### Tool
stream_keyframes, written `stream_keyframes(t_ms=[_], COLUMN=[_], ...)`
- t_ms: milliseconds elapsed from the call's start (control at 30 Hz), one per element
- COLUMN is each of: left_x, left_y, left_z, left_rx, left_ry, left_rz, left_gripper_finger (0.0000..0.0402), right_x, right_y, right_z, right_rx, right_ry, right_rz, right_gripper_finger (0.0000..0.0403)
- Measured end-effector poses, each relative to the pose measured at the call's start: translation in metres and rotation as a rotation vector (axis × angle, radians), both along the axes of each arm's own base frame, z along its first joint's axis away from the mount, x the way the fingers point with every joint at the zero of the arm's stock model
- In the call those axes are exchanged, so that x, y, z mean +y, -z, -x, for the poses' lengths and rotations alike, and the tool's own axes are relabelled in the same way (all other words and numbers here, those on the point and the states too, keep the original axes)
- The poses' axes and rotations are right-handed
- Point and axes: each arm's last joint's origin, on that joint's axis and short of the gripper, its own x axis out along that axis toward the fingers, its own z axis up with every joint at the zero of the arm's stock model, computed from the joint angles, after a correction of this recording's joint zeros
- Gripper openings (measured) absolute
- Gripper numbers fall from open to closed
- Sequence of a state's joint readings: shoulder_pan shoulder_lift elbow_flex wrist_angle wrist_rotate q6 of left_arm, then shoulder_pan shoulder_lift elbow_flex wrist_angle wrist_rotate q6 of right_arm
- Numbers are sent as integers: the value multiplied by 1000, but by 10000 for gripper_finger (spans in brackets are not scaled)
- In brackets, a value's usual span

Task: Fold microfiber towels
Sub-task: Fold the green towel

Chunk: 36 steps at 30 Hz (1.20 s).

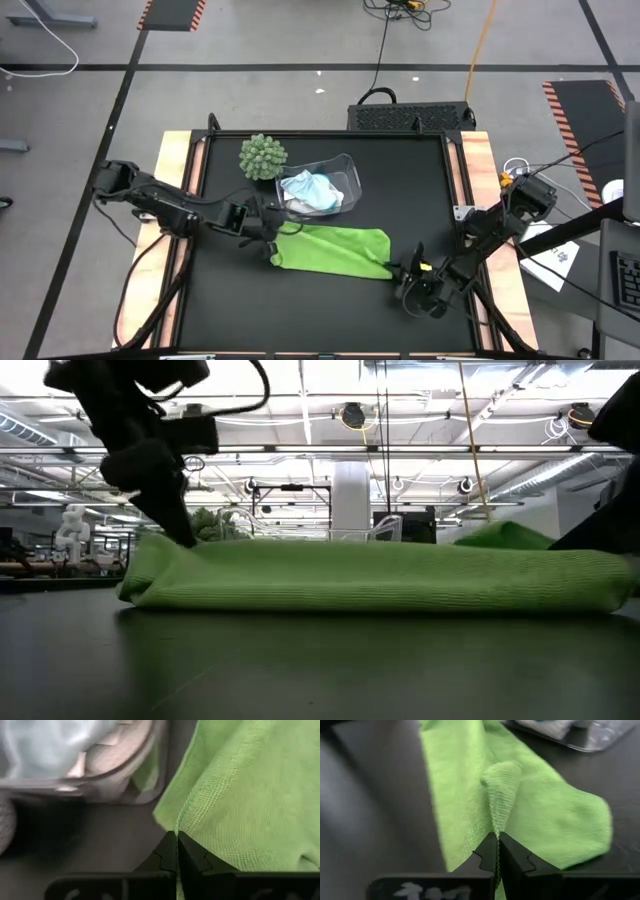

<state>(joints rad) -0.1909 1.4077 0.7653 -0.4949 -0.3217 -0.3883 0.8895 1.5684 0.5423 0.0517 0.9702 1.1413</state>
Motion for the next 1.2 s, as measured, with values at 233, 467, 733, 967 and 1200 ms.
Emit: stream_keyframes(t_ms=[233, 467, 733, 967, 1200], left_x=[18, 22, 15, 7, -18], left_y=[26, 34, 15, -14, -43], left_z=[0, -3, -3, 4, 18], left_rx=[61, 40, -67, -177, -341], left_ry=[11, 40, 129, 169, 278], left_rz=[61, 45, -44, -137, -78], left_gripper_finger=[7, 46, 121, 192, 218], right_x=[-15, -21, -21, -21, -16], right_y=[4, 8, 10, 9, -4], right_z=[-5, -5, -4, -5, -13], right_rx=[37, 72, 104, 100, 35], right_ry=[96, 88, 70, 65, -30], right_rz=[14, 1, -17, -14, 101], right_gripper_finger=[3, 5, 53, 127, 177])
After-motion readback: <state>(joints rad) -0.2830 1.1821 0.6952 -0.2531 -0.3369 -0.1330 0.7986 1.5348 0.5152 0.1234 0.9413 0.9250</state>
